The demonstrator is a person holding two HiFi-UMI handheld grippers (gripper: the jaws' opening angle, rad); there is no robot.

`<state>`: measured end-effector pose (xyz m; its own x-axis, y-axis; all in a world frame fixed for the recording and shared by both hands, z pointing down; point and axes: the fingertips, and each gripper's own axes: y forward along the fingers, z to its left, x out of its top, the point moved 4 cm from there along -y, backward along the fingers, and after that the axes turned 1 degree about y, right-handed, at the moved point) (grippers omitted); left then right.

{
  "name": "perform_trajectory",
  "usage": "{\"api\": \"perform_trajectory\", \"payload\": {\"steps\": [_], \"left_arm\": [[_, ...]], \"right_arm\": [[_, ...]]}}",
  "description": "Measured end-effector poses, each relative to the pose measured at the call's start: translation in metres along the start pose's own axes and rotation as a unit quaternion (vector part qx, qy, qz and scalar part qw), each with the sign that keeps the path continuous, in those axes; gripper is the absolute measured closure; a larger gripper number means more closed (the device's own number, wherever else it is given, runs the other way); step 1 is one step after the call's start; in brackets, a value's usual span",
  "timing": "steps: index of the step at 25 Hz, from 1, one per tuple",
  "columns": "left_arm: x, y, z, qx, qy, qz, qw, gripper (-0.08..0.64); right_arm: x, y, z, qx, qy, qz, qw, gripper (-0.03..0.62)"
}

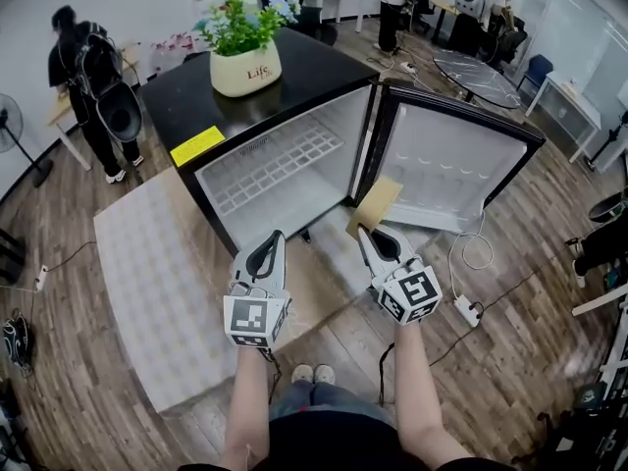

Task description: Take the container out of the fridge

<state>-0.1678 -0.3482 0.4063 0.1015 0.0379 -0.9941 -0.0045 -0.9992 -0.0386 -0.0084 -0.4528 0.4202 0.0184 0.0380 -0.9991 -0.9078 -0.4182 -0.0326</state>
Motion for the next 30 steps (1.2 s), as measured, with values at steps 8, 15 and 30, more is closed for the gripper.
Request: {"api": "perform_trajectory", "payload": {"steps": [8,15,30], "left_arm": [[0.015,0.006,-0.004,-0.008,0.012,-0.015,0.9998,0.555],[0.018,0.005,-0.011,-0.015,0.017,-0.018,0.9996,0.555],[0.017,0.000,-0.018,-0.015,0.018,-0.014,0.9996,0.555]], "right_arm": [[0.005,-0.034,-0.021,-0.072,0.036,-0.039,0.996,0.575],[-0.002,-0.054,-0.025,-0.105,0.055,-0.047,0.992,0.577],[-0.006,-0.065,-0.025,-0.107,0.055,-0.036,0.992,0.578]]}}
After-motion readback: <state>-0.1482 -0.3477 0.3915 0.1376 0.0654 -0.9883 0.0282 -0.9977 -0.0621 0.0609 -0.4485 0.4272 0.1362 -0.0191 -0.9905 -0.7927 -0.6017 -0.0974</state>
